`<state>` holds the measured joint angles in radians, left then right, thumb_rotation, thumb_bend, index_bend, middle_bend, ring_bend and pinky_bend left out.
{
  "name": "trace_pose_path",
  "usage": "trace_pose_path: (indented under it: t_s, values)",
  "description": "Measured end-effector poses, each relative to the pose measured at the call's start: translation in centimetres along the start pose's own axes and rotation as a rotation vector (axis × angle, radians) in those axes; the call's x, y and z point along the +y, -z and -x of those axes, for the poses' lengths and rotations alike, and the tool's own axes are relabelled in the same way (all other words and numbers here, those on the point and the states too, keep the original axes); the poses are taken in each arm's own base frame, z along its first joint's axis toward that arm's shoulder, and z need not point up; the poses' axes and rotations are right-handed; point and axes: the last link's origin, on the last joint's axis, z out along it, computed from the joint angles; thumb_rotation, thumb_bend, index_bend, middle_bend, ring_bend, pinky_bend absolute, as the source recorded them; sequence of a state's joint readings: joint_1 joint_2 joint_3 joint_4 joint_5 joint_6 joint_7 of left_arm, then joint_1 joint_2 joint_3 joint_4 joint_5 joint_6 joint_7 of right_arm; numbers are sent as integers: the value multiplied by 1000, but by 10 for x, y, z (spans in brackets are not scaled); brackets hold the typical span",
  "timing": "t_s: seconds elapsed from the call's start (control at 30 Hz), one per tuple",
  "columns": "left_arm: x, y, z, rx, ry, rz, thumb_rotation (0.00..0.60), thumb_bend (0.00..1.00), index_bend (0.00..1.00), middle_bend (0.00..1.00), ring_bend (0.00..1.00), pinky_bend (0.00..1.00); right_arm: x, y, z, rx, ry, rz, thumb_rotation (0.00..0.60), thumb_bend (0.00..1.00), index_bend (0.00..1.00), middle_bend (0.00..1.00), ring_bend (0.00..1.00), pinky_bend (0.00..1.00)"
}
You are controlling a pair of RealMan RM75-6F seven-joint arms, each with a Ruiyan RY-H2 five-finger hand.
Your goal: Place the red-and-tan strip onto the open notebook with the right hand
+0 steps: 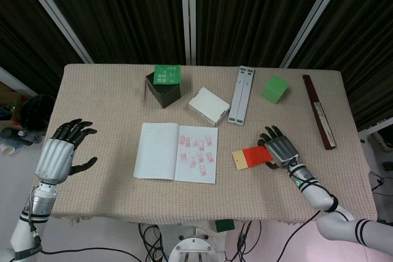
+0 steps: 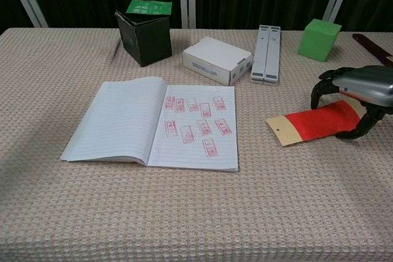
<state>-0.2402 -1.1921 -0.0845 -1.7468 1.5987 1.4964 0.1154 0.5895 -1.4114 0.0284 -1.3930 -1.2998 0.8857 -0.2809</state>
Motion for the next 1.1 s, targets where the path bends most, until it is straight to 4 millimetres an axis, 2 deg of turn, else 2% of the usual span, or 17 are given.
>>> trace_pose_path:
  t_s: [0.23,0.43,0.7,0.9,1.1]
  values:
    - [1,0,-1,0,-2,5,600,117,311,235,161,218,0,7,-15,58,23,-34,600,238,409,170,0,0]
    - [2,0,-3,0,-7,2,600,117,311,235,161,218,-13,0,-41,109,117,-159,600,238,383,171,0,0]
    - [0,6,-4,4,-5,-23,600,117,310,235,161,218,-58,-34,-80,151,320,-398,600,237,362,172,0,0]
    - [-5,12,-6,13,-3,-52,600,117,310,235,161,218,-92,-62,-91,180,413,-524,600,238,349,176,0,0]
    - [-9,17,-8,20,-1,-75,600,117,310,235,161,218,-115,-83,-97,214,453,-621,600,226,286,166,0,0]
